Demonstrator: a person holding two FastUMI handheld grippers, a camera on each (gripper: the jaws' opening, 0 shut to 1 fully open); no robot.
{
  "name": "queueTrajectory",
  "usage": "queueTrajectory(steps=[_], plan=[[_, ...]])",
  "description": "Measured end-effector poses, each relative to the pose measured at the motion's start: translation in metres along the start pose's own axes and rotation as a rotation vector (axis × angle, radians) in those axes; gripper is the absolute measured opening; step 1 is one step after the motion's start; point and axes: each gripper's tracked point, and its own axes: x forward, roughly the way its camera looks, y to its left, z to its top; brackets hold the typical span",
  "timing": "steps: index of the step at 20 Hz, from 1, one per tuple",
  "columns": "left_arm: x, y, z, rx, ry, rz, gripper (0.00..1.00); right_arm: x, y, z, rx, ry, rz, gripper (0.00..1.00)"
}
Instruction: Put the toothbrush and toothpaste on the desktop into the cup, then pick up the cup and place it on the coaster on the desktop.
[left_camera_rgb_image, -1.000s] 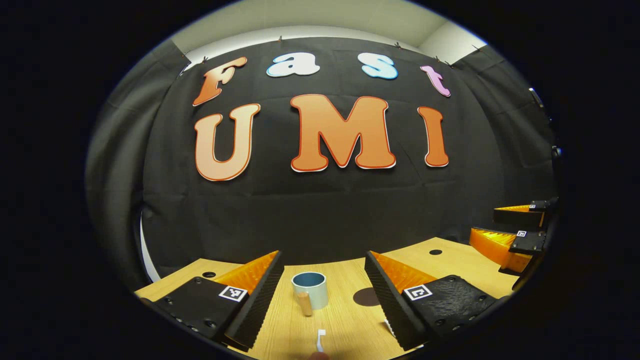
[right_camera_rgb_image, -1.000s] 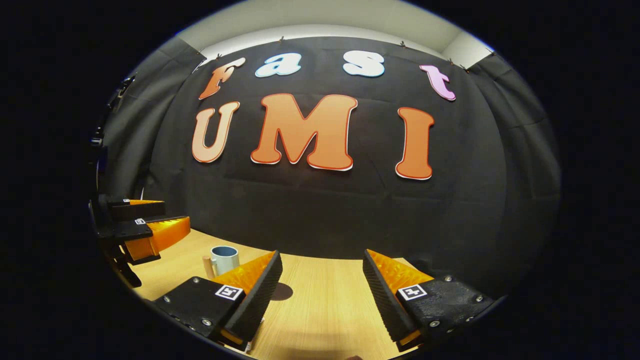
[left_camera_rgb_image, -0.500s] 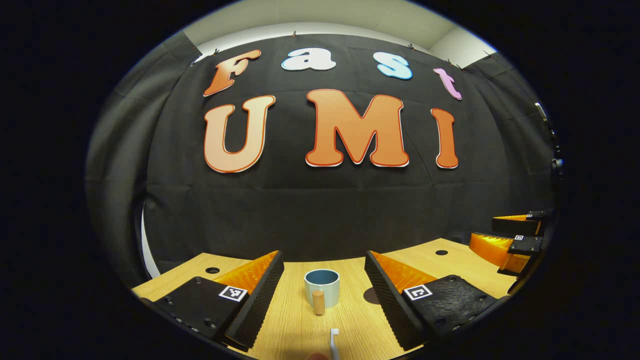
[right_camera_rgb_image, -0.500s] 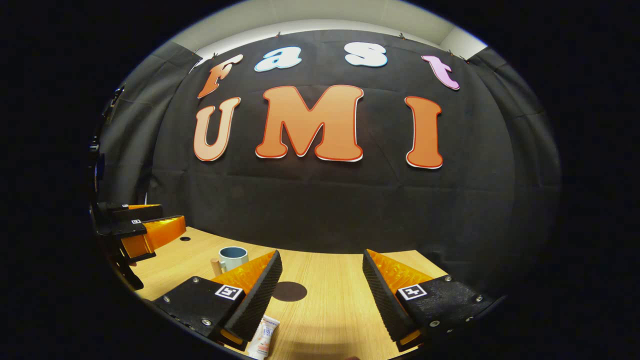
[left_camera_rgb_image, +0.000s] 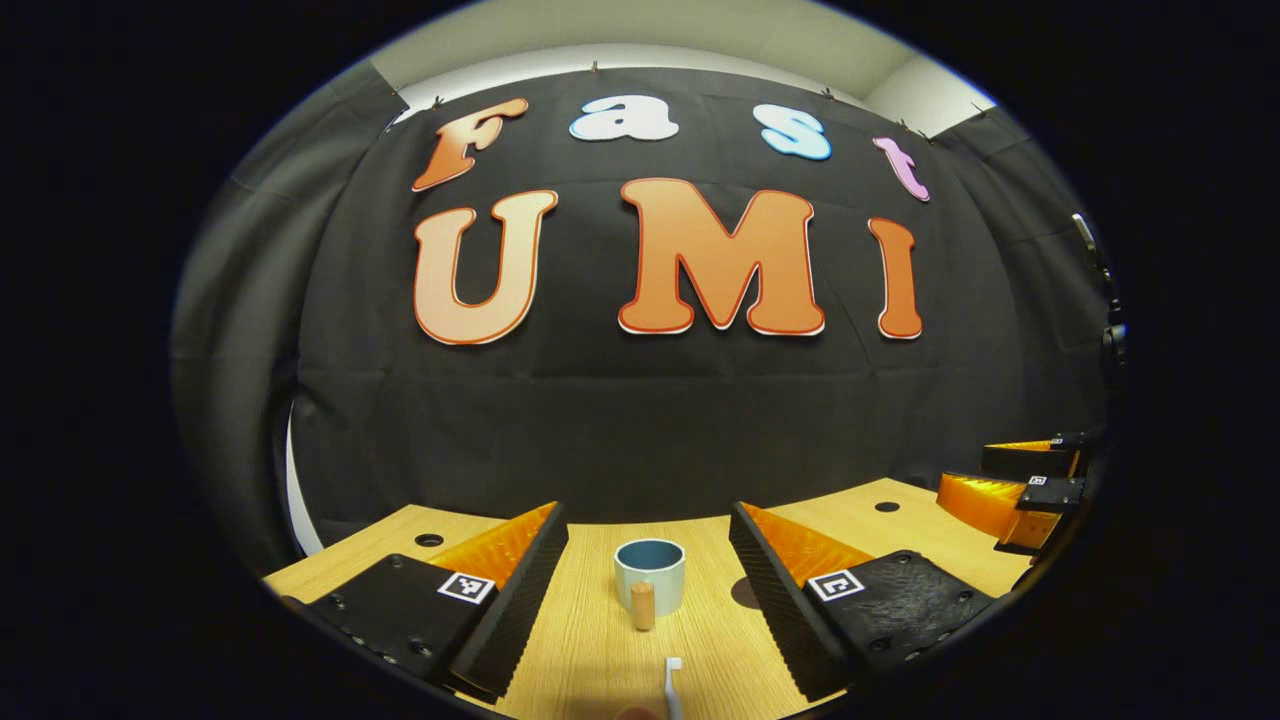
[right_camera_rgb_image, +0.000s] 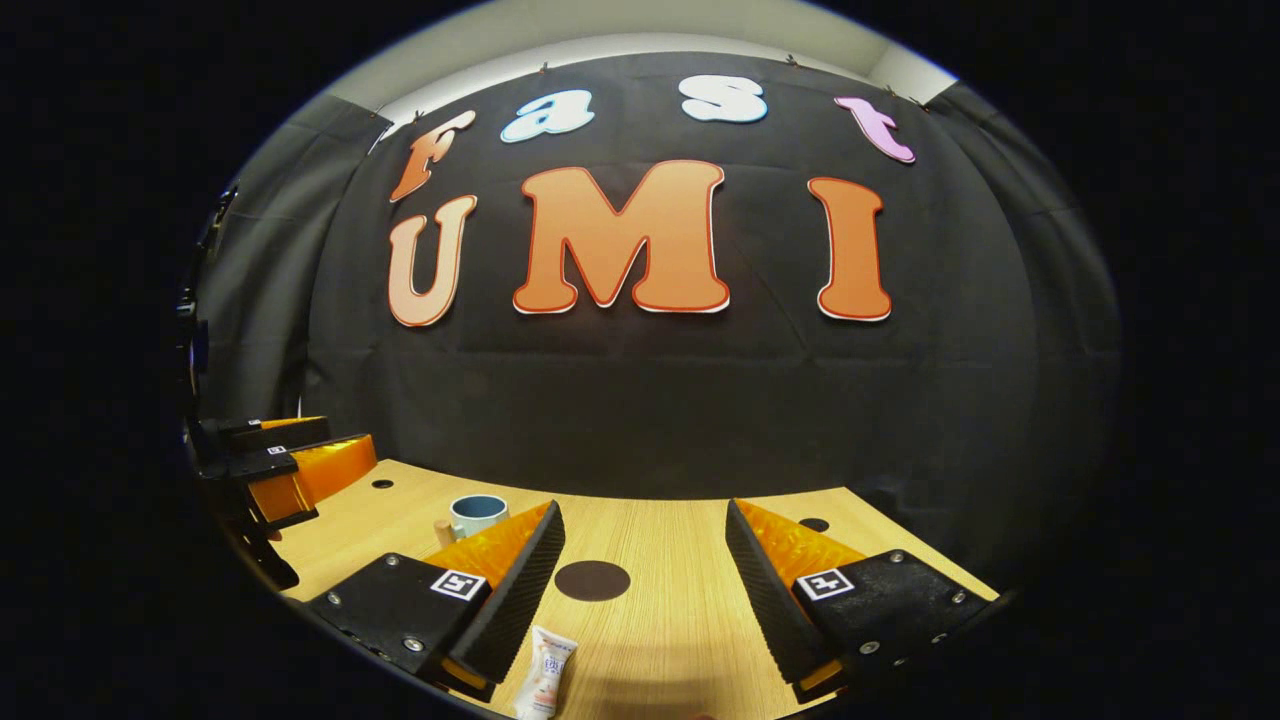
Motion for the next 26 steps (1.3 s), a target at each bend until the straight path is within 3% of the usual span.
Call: queueTrajectory(steps=[7,19,26], plan=[[-0.004,-0.001,-0.061,-0.058,0.201,-0.026,0.98,-0.002,0.019,-0.046,-0.034,0.124,0.045,0.97],[-0.023,0.006,-0.162,-0.008,0.555,-0.032,1.0,-0.009,0.058,-0.145,-0.063,0.424,0.14,0.95],[-0.039,-0.004,-0.203,-0.051,0.724,-0.038,1.0,-0.01,0.078,-0.186,-0.08,0.554,0.184,0.94]])
